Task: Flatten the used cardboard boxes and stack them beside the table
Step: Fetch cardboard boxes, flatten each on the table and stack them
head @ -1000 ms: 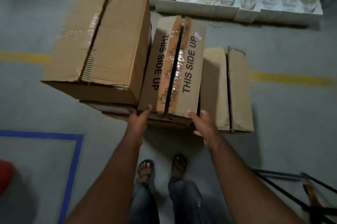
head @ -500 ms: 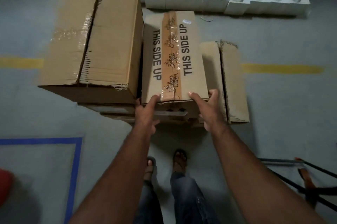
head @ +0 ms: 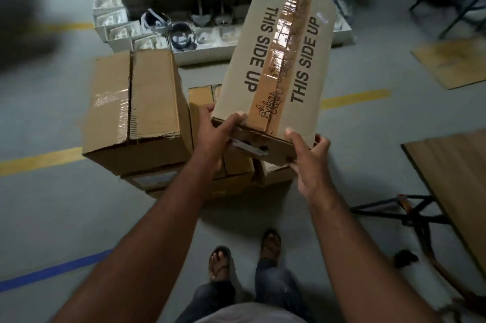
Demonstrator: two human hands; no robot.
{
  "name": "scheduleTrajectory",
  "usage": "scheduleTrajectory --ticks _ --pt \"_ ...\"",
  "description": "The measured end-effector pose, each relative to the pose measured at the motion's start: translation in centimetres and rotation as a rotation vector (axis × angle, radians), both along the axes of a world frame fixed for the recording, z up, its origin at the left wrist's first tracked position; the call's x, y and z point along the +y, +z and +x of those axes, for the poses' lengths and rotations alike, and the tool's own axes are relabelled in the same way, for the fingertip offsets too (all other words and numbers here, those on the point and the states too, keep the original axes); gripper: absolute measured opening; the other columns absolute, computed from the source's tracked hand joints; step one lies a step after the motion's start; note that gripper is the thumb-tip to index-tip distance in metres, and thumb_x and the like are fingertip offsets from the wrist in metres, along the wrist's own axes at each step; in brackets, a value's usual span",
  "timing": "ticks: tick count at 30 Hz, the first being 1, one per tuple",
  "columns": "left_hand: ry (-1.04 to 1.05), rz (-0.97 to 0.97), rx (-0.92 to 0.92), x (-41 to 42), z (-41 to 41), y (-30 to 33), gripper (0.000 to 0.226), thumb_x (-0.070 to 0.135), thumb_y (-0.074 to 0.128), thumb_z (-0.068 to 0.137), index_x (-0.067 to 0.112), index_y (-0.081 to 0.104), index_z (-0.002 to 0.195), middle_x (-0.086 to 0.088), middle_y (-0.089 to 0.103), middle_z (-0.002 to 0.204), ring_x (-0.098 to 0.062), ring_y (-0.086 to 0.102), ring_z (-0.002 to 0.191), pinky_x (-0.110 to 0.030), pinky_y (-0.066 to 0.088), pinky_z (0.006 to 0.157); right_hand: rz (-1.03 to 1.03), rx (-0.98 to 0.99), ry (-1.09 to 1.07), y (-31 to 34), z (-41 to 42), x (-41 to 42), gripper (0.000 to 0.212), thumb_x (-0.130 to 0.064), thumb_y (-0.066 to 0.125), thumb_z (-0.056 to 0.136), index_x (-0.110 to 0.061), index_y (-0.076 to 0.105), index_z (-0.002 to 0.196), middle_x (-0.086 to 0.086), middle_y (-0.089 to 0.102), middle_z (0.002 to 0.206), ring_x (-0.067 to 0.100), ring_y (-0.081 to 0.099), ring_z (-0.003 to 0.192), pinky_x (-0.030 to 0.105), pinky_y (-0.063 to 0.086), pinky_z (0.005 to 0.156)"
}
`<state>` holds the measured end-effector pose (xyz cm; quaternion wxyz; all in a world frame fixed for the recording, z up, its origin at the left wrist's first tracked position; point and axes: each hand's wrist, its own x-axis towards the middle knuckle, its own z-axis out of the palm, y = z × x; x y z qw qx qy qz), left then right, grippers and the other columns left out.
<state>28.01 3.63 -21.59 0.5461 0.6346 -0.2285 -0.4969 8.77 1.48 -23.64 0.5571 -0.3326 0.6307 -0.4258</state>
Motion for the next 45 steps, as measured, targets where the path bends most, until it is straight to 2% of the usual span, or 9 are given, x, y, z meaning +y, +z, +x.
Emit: scheduleTrajectory --ticks 7,11,15,21,25,30,37,42,45 --pt "-0.236 -0.153 -0.074 2.9 -8.2 5.0 0.064 0.041 0.08 0.084 0.033 0.038 0.131 -0.004 0.057 0.128 -0.024 0.069 0.105 -0.033 0.062 0.073 -0.158 -0.028 -0.148 5.1 -9.0 6.1 0.065 -0.042 0.081 0.083 -0.03 0.043 0.135 -0.002 0.064 0.121 0.015 0.067 0.109 0.039 0.06 0.085" --pt "-0.364 -0.19 -0.017 4.8 -14.9 6.9 0.07 0.04 0.082 0.082 0.029 0.036 0.133 -0.009 0.058 0.13 -0.031 0.07 0.107 -0.049 0.063 0.079 -0.205 -0.03 -0.252 7.3 -15.8 10.2 0.074 -0.049 0.083 0.074 -0.032 0.046 0.136 -0.002 0.065 0.124 0.014 0.067 0.11 0.041 0.06 0.087" --pt "-0.497 -0.253 0.021 7.8 -23.8 8.2 0.058 0.033 0.079 0.087 0.028 0.038 0.126 -0.01 0.06 0.127 -0.03 0.072 0.104 -0.051 0.063 0.08 -0.249 -0.006 -0.371 8.7 -24.1 15.9 0.067 -0.046 0.082 0.081 -0.033 0.045 0.135 -0.006 0.064 0.123 0.013 0.065 0.11 0.038 0.056 0.086" --pt "-0.708 -0.279 0.071 14.5 -40.0 8.0 0.063 0.035 0.078 0.087 0.024 0.036 0.133 -0.006 0.061 0.126 -0.016 0.072 0.097 -0.038 0.064 0.073 -0.267 0.062 -0.585 9.9 -38.4 27.0 0.062 -0.049 0.082 0.079 -0.044 0.042 0.127 -0.014 0.063 0.118 0.011 0.062 0.109 0.037 0.051 0.085" --pt "-0.855 -0.262 0.098 18.4 -49.1 8.1 0.058 0.028 0.075 0.091 0.021 0.036 0.132 -0.003 0.059 0.122 -0.013 0.069 0.095 -0.027 0.059 0.063 -0.205 0.095 -0.752 10.1 -45.6 33.4 0.086 -0.053 0.083 0.076 -0.038 0.037 0.146 -0.012 0.059 0.119 0.017 0.059 0.115 0.04 0.051 0.09" --pt "-1.068 -0.22 0.088 20.5 -56.7 7.7 0.061 0.033 0.076 0.09 0.023 0.034 0.133 -0.006 0.056 0.125 -0.022 0.066 0.106 -0.042 0.062 0.082 -0.125 0.099 -0.913 9.4 -51.6 38.2 0.083 -0.048 0.083 0.079 -0.032 0.039 0.148 -0.005 0.059 0.13 0.02 0.059 0.117 0.047 0.055 0.093" --pt "-1.226 -0.146 0.036 18.4 -63.2 5.2 0.062 0.032 0.075 0.09 0.022 0.034 0.134 -0.006 0.058 0.123 -0.021 0.066 0.105 -0.041 0.061 0.079 -0.034 0.117 -1.004 6.3 -56.6 37.9 0.083 -0.05 0.081 0.082 -0.028 0.037 0.148 0.003 0.06 0.129 0.02 0.065 0.104 0.025 0.052 0.055" --pt "-1.331 -0.071 -0.011 13.2 -67.1 2.9 0.062 0.029 0.077 0.089 0.024 0.035 0.134 -0.006 0.059 0.122 -0.023 0.067 0.106 -0.038 0.06 0.074 0.072 0.149 -1.05 3.3 -60.0 33.8 0.089 -0.052 0.078 0.084 -0.027 0.029 0.154 -0.002 0.053 0.124 0.02 0.061 0.105 0.033 0.051 0.068" --pt "-1.375 -0.027 -0.056 9.9 -69.2 0.9 0.062 0.026 0.078 0.088 0.024 0.035 0.131 -0.008 0.059 0.125 -0.025 0.068 0.105 -0.037 0.061 0.074 0.189 0.181 -1.038 1.1 -62.0 30.7 0.085 -0.055 0.078 0.082 -0.028 0.034 0.149 0.002 0.058 0.134 0.024 0.062 0.111 0.046 0.059 0.082"
